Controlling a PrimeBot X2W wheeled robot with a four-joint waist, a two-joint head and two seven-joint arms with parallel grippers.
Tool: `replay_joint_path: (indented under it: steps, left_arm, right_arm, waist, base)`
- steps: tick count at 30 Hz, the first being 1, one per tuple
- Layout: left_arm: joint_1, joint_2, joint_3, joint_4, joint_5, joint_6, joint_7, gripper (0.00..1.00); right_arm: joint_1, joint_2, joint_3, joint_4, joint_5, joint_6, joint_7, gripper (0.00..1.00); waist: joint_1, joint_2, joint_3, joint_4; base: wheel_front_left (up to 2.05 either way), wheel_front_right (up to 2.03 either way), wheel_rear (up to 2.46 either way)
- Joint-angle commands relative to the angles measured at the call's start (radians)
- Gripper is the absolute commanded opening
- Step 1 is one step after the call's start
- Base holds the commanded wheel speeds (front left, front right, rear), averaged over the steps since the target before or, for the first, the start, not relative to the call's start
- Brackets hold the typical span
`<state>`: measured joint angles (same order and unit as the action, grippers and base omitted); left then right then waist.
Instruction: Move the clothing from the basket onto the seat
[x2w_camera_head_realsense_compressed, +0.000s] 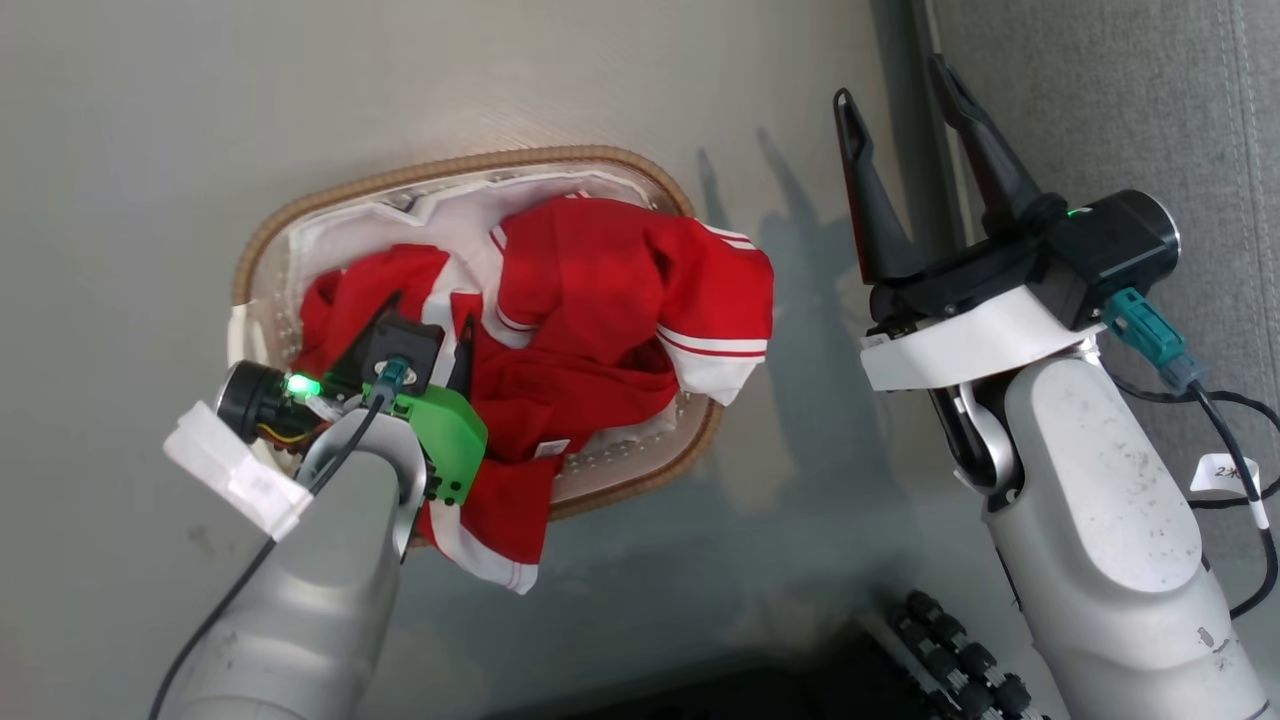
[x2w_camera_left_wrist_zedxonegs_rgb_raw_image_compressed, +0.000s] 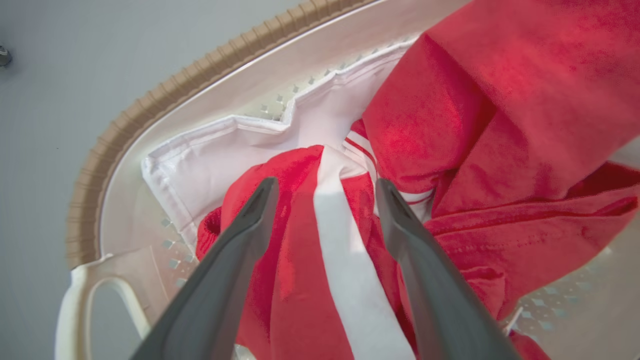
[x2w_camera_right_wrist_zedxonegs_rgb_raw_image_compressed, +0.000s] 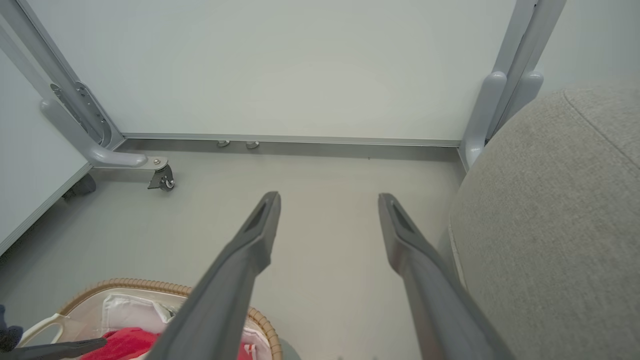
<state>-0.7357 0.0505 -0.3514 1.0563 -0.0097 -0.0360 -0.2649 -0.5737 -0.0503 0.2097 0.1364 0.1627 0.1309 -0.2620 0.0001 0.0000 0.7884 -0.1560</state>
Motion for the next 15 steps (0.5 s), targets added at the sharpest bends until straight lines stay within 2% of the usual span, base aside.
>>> replay_joint_path:
  steps: [1,8,15]
  left_arm:
    - [-0.038,0.009,-0.004,0.033,0.006,0.011,0.001,1.0]
    - [-0.154,0.014,-0.045,0.176,0.047,0.053,0.067,1.0]
    - [-0.209,0.032,-0.08,0.219,0.069,0.074,0.171,1.0]
  right_arm:
    - [-0.01,-0.002,0.006,0.0,0.01,0.0,-0.004,1.0]
    - [-0.011,-0.002,0.032,0.007,0.042,0.0,-0.004,1.0]
    - [-0.027,-0.002,0.059,0.01,0.072,0.0,-0.004,1.0]
  waist:
    - [-0.0001,0.0,0.035,-0.034]
    - [-0.0001,0.0,0.066,-0.064]
    - [-0.0001,0.0,0.09,-0.093]
  base:
    - [0.0,0.0,0.0]
    - [0.0,0.0,0.0]
    - [0.0,0.0,0.0]
